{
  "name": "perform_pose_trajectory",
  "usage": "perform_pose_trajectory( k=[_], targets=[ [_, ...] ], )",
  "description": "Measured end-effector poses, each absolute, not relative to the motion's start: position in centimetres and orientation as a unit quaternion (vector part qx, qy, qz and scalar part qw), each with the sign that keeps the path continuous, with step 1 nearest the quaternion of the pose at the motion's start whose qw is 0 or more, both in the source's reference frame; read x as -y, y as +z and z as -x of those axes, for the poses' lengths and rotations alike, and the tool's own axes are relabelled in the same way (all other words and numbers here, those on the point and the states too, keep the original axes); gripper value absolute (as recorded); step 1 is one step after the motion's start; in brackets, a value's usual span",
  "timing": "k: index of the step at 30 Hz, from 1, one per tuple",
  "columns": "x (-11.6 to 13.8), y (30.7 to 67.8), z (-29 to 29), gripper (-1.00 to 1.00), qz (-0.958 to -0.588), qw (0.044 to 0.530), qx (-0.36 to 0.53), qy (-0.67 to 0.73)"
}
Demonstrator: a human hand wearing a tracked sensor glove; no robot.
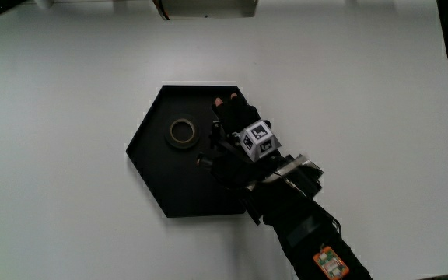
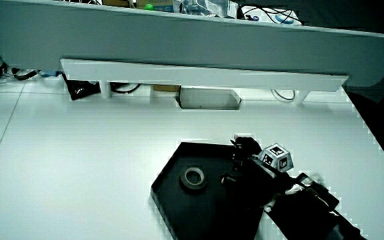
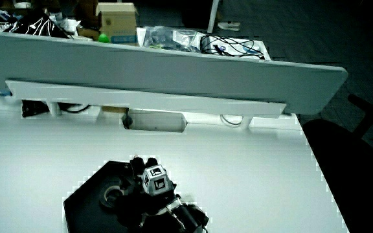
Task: Pick black tape from plate
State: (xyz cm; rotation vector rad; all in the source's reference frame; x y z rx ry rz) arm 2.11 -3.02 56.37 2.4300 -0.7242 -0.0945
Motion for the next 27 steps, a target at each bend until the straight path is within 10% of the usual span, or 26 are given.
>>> perform_pose_trajectory(
  k=[21, 27],
  targets=[
    [5.1, 61.6, 3.0, 0.00, -0.857, 0.363, 0.283, -0.233],
    [4.5, 62.1, 3.3, 0.46, -0.852, 0.349, 0.290, -0.263]
  ],
)
